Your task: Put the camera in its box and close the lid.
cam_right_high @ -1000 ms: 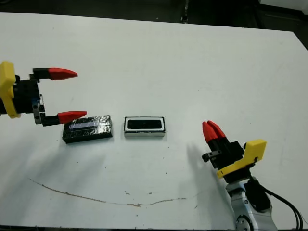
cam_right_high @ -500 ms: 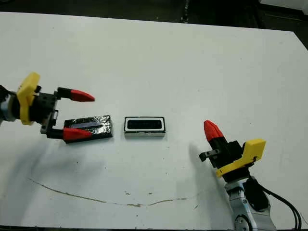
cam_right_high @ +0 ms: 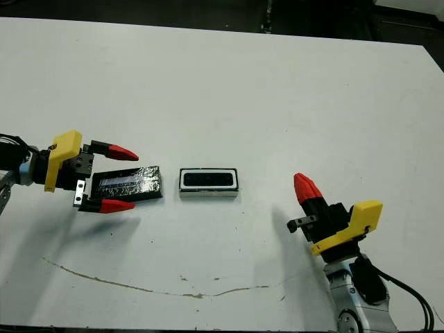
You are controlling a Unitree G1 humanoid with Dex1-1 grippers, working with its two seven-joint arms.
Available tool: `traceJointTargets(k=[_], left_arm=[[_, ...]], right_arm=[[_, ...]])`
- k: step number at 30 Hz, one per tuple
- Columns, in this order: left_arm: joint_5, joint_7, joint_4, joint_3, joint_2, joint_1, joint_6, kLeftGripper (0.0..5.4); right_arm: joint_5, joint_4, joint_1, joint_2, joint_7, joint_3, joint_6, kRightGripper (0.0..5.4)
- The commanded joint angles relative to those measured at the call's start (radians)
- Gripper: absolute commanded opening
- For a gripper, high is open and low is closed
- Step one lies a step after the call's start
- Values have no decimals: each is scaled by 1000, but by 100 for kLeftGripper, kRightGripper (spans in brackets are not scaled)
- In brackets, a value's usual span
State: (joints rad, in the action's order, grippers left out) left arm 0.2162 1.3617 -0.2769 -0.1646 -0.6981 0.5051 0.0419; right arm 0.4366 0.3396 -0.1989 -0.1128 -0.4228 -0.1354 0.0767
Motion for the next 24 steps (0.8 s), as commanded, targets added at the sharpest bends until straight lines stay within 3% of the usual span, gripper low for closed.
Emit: traceJointTargets(k=[1, 6, 11, 15, 24], left_arm=[[-25, -10, -36, -9, 11, -20, -33, 540], [-40, -29, -101, -5, 21, -12, -45, 540], [-3, -29, -127, 16, 30, -10, 55, 540], [7, -14, -94, 10, 14, -7, 144, 503], [23, 25, -81, 24, 11, -22, 137, 372]], right_arm=[[7, -11, -6, -15, -5, -6, -5, 1], [0, -4, -11, -17, -1, 2, 0, 1], [-14, 1, -14, -21, 3, 10, -2, 1], [-8, 6, -14, -20, 10, 9, 12, 0], [-5, -5, -10, -18, 9, 6, 8, 0]])
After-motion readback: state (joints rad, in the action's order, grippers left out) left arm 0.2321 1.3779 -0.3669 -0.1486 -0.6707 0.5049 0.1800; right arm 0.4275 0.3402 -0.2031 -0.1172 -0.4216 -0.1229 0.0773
